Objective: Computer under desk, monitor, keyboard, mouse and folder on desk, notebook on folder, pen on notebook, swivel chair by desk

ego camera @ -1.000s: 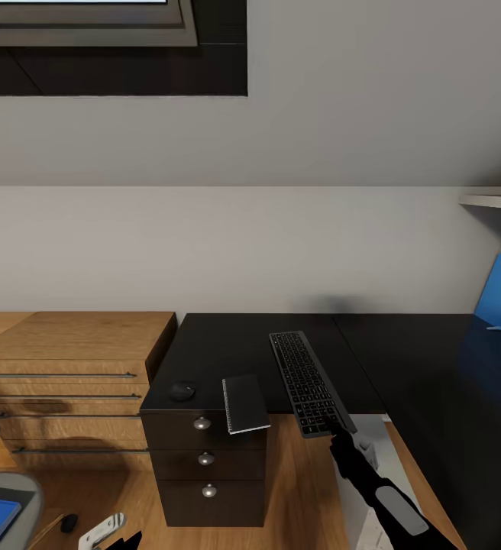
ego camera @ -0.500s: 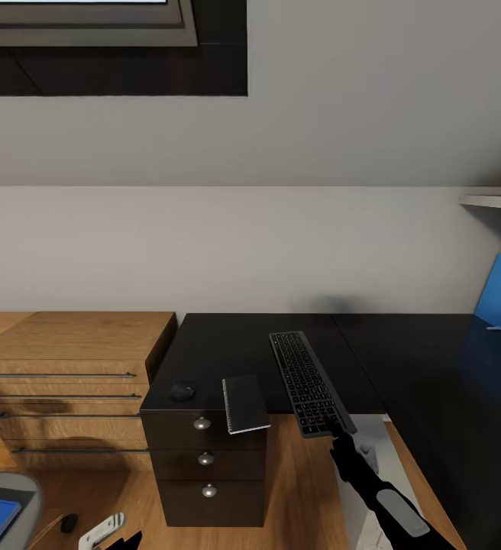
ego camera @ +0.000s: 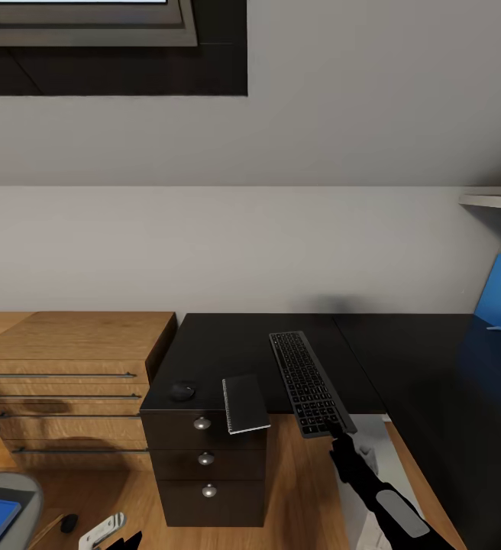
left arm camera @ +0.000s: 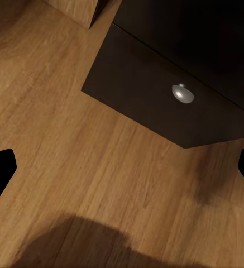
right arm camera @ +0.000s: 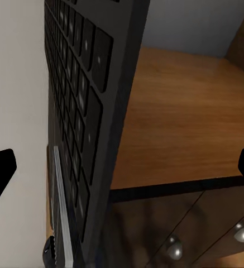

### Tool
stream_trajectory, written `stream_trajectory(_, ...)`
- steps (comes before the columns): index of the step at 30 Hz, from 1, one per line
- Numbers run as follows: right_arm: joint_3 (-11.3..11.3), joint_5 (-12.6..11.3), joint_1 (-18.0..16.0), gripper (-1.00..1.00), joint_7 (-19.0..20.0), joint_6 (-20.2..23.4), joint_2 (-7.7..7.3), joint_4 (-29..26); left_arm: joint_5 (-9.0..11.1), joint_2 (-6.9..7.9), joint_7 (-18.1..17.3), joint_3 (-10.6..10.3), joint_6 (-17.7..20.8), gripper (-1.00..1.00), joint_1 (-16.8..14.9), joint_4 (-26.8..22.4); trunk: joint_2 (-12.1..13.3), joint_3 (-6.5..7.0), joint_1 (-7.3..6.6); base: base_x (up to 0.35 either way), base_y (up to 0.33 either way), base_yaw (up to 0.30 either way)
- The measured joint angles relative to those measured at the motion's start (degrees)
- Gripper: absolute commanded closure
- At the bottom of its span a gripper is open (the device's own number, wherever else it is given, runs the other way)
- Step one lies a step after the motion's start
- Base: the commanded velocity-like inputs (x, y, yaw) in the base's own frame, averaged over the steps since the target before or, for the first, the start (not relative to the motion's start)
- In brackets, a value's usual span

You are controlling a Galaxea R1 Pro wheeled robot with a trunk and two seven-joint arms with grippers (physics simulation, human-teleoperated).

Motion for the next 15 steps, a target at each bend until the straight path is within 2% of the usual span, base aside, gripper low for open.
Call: stream_trajectory(15,-0.02,-0.03,0.00,-1.00,0.07,3.47,0.06,0.01,0.15,0.00,0.00,0.01,0.00,-1.00,0.00,0.02,0.00,0.00,0.00,0.000,0.000,0.000)
